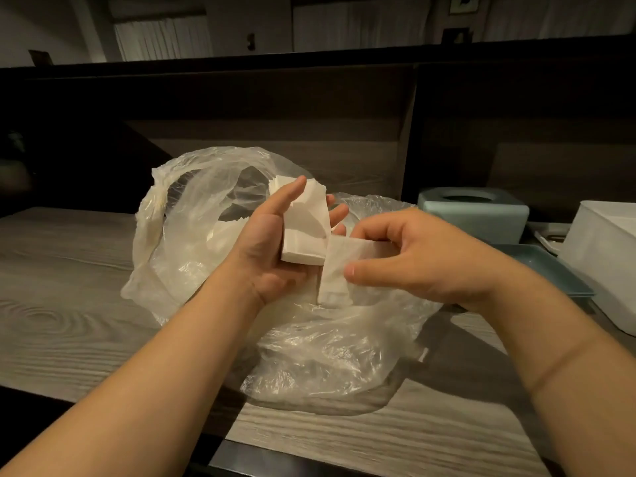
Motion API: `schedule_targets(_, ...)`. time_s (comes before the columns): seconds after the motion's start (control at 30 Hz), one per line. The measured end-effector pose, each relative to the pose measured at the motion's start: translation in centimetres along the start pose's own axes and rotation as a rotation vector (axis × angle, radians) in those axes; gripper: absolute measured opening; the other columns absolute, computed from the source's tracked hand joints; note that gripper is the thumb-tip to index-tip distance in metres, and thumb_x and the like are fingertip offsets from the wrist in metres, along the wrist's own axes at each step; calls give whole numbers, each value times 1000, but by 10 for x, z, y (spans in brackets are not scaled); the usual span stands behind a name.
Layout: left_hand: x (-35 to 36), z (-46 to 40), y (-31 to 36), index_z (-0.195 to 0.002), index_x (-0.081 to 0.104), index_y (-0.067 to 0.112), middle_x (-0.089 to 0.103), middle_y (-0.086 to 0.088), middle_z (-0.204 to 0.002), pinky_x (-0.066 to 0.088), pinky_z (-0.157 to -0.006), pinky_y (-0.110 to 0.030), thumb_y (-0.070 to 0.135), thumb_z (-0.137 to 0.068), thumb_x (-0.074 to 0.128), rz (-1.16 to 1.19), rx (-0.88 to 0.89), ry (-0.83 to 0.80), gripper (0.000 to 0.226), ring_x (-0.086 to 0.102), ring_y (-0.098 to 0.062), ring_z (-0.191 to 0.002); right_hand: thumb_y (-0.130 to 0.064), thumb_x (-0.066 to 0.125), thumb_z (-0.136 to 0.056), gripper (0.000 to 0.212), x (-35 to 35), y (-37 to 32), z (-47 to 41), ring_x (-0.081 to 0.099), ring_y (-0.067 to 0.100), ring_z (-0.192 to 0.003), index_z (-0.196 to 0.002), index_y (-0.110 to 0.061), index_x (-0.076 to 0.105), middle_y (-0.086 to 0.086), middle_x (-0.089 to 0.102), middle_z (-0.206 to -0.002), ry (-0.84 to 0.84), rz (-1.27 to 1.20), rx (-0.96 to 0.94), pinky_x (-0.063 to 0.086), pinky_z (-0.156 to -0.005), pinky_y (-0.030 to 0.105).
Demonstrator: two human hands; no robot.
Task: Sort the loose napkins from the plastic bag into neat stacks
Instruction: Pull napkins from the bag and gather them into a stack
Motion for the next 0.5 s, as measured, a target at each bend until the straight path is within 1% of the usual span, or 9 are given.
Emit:
schedule_targets(0.07,2,2,-1,-116,65,12,73,-9,-95,58,-77,-35,48,-88,64,-50,-11,-36,46,70,-23,-84,-20,81,-75,16,-3,-3,3,74,17,-86,-89,-23,76,0,77,-96,9,-269,-77,60,-77,30)
schedule_targets(0.13,4,5,-3,-115,65,13,70,-9,-94,58,-75,-35,50,-88,62,-105,-24,-90,47,68,-23,-82,-21,76,-71,25,-5,-3,4,73,20,-85,-96,-19,75,4,77,-97,60,-461,-92,60,-72,28)
schedule_targets(0.2,5,6,-5,-113,72,13,72,-9,-97,60,-72,-35,53,-86,60,-157,-36,-129,50,70,-24,-83,-17,75,-77,26,-5,0,2,75,23,-88,-103,-16,74,6,77,-100,135,-542,-53,60,-71,29)
schedule_targets(0.27,6,7,-8,-108,78,14,74,-9,-100,60,-67,-34,57,-85,59,-203,-59,-152,52,72,-24,-83,-13,72,-86,22,-3,3,-1,74,27,-94,-108,-14,73,8,77,-104,214,-570,-19,61,-79,37)
schedule_targets(0.37,6,8,-10,-114,78,17,73,-9,-112,61,-76,-37,63,-87,54,-239,-78,-180,59,72,-24,-93,-18,71,-88,18,4,9,-7,74,18,-92,-105,-18,75,2,78,-101,339,-627,38,56,-86,40)
schedule_targets(0.43,5,7,-10,-121,74,17,73,-10,-119,60,-83,-39,67,-84,53,-255,-71,-154,65,72,-26,-100,-20,73,-87,16,9,14,-10,74,18,-94,-103,-20,75,-1,79,-97,399,-745,99,56,-92,44)
schedule_targets(0.47,5,7,-10,-122,74,19,73,-10,-122,60,-84,-40,68,-83,52,-252,-70,-141,67,73,-27,-101,-20,74,-86,18,11,16,-12,74,19,-94,-104,-19,75,-1,79,-96,429,-826,129,57,-91,45)
schedule_targets(0.5,6,7,-10,-120,75,20,73,-11,-123,60,-85,-40,69,-83,50,-245,-72,-138,67,73,-27,-103,-19,75,-86,21,13,18,-12,75,18,-88,-106,-17,75,-1,79,-95,459,-891,152,58,-86,42)
Point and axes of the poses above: each hand's wrist, its own z-axis away from the middle knuckle, its own x-axis out of the palm, y = z × x, the point moved 4 cm from there along -z, towards the middle knuckle
